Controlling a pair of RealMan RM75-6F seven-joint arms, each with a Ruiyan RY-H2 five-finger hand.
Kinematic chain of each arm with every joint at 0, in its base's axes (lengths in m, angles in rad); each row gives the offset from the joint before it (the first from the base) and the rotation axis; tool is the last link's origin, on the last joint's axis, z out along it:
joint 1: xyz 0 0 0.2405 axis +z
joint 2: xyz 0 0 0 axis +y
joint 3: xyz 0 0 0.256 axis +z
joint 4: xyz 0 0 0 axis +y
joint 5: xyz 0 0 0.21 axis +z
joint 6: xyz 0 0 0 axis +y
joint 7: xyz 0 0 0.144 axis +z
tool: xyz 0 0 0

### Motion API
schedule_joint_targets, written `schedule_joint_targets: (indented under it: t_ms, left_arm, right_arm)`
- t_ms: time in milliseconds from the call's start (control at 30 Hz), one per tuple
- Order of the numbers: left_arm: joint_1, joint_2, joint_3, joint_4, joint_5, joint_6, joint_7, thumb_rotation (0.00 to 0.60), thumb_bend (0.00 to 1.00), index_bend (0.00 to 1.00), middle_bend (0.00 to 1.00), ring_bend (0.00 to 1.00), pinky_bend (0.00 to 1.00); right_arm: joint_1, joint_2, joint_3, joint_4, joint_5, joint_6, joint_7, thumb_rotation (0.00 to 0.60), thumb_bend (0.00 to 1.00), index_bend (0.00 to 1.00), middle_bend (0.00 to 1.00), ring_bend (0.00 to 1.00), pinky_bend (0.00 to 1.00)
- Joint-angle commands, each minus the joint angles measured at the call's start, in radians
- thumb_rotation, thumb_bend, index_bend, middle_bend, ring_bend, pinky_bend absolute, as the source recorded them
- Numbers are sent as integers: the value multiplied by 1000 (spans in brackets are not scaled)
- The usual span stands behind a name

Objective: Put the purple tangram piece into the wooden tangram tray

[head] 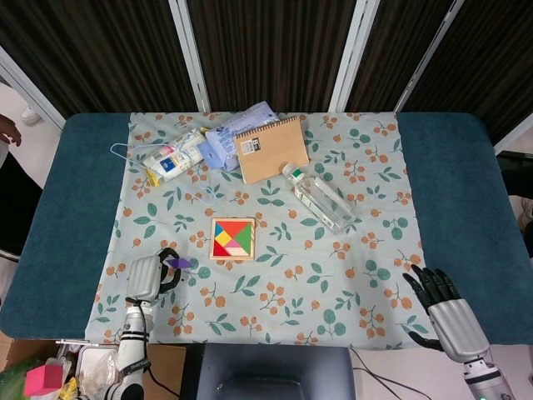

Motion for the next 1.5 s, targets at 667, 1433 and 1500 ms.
schedule_joint_targets:
  t_ms: [667,1433,1500]
  left_arm:
    - [-311,-252,-236,29,-268,-3,420,600,366,569,1000,1000,1000]
    - [-369,-324,-178,173,-267,-20,385,600,363,554,1000,1000,1000]
    - [-369,-322,-180,173,-272,-22,386,600,365,548,1000,1000,1000]
  right_arm:
    - [46,41,20,-4,53,-71,84,600,160,0,0,0,0]
    - [50,51,18,-11,58,-69,91,600,160,0,0,0,0]
    - [49,50,17,-11,57,-68,91,600,160,0,0,0,0]
